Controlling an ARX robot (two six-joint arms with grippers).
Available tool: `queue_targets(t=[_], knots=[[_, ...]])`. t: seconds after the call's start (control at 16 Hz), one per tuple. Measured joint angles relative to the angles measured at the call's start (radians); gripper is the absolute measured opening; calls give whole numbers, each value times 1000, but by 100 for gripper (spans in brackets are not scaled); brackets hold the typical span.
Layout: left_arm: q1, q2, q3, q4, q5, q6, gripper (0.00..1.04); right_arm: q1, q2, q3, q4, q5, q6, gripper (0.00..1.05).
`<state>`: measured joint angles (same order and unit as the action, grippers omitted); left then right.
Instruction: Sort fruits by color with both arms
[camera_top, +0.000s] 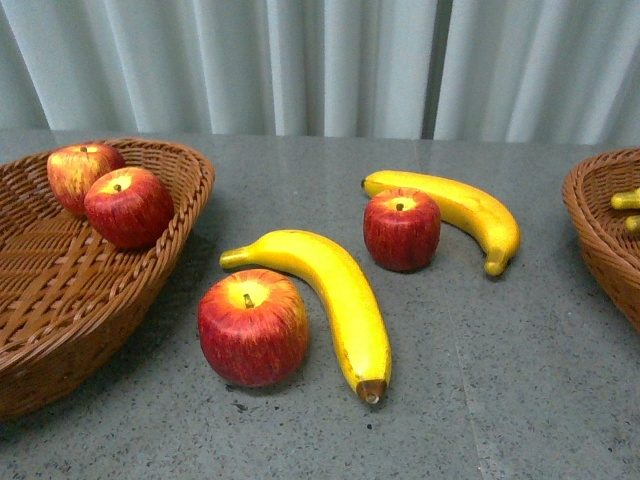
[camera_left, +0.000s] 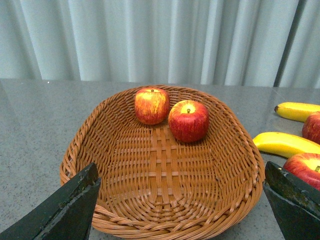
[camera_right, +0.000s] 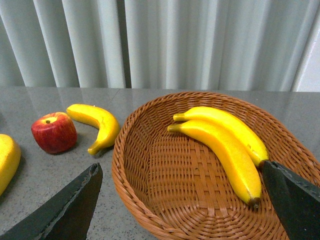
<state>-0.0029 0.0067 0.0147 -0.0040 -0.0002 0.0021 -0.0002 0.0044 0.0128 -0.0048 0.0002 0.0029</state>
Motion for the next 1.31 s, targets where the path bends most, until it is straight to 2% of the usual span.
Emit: queue_targets(t=[0.12,0.19,0.25,0.31,0.38,0.44,0.5,0.62,0.69,0.81,1.0,1.31], knots=[[0,0,0,0,0,0,98,0,0,0,0,0,0,98],[-19,14,13,-58,-51,-16,98,0,0,0,0,0,0,98],[-113,136,81,-189,-262,-63,98,0,0,0,0,1,2,98],[-126,220,100,-144,-333,-77,98,0,0,0,0,-2,0,98],[-96,315,125,-52,-407,-77,98,0,0,0,-2,0,0,98],[0,591,262,258,-284,-2,98,0,0,0,0,0,0,98],[32,825,411,364,-137,34,98,0,0,0,1,0,0,98],[-23,1031,620,298,46,57,98,0,0,0,0,0,0,98],[-90,1125,736,244,113,90,98,0,0,0,0,0,0,98],[-231,1247,863,183,144,189,98,0,0,0,0,0,0,98],[-391,1422,885,95,122,274,98,0,0,0,0,0,0,98],[-424,1485,872,-7,128,331,98,0,0,0,0,0,0,98]])
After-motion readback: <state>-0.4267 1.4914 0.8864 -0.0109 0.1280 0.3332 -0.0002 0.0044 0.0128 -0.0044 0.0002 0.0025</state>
